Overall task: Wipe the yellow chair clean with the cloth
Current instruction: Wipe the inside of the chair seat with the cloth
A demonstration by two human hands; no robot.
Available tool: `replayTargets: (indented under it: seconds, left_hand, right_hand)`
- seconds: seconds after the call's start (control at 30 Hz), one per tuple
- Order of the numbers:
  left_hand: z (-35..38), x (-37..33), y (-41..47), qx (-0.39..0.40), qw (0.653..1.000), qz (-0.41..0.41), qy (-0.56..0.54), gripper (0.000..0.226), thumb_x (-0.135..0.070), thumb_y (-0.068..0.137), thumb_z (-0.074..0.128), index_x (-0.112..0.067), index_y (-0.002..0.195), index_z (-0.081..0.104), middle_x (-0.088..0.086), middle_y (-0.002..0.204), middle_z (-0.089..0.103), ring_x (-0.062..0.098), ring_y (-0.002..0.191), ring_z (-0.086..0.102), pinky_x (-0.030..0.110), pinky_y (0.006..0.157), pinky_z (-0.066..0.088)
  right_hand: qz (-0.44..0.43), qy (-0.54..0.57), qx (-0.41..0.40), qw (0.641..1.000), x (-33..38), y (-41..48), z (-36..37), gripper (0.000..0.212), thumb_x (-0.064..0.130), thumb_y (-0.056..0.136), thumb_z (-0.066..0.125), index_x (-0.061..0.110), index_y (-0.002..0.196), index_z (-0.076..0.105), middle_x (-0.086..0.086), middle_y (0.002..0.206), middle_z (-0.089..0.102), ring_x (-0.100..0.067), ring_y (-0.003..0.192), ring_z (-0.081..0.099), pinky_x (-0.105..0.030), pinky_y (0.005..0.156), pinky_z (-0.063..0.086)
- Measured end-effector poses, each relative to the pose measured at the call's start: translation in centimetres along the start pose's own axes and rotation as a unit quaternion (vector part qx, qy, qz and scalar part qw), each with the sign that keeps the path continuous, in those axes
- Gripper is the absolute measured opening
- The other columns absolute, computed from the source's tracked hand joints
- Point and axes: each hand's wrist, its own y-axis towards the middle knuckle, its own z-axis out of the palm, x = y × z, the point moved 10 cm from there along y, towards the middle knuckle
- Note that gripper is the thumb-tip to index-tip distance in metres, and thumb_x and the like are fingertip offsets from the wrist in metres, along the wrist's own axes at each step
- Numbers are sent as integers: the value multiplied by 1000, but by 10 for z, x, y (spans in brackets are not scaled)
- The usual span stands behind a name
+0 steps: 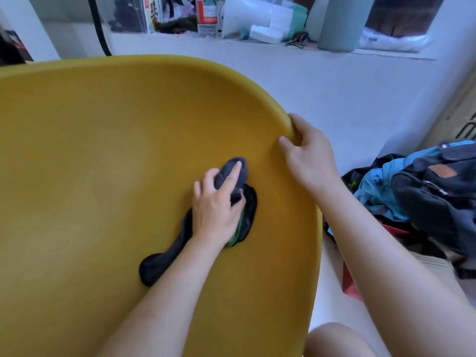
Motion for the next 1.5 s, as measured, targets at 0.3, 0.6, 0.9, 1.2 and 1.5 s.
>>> replayTargets:
  seconds: [0.3,0.6,0.9,1.2,1.5]
  left_hand:
    - [13,-16,-145,418,864,-40,-278,46,-48,93,51,-55,137,37,-24,141,31,-1,133,28,28,114,25]
    - [-34,59,-146,305,952,4,-32,22,-42,85,66,-35,106,70,-25,100,58,-3,99,51,22,94,41]
    - [-90,94,-126,142,963,-154,-171,21,-38,97,41,-29,81,50,-10,60,44,4,56,40,17,56,32]
    - [-115,17,-202,467,809,-168,-317,31,-21,94,58,-49,87,72,-18,82,70,-6,75,63,11,69,48]
    - [-71,111,-210,282,919,-261,-88,36,-45,90,50,-14,84,67,-1,75,69,20,76,63,41,77,48]
  right_hand:
    - [-111,-73,-112,985,38,-45,-11,64,9,71,49,16,134,51,-10,142,40,-26,132,38,-41,108,28]
    - [-77,-301,385,869,6,-187,101,42,56,90,49,29,122,56,1,114,57,-22,115,51,-34,88,41]
    - [-138,-117,217,959,31,-129,76,9,21,84,70,26,92,73,2,87,50,-18,85,52,-29,77,40]
    - [198,199,489,826,30,-246,138,38,40,91,55,33,127,48,-1,89,67,-16,70,71,-30,61,59]
    - [295,412,392,768,35,-242,134,22,2,88,61,21,79,57,-4,70,27,-11,59,34,-19,54,47]
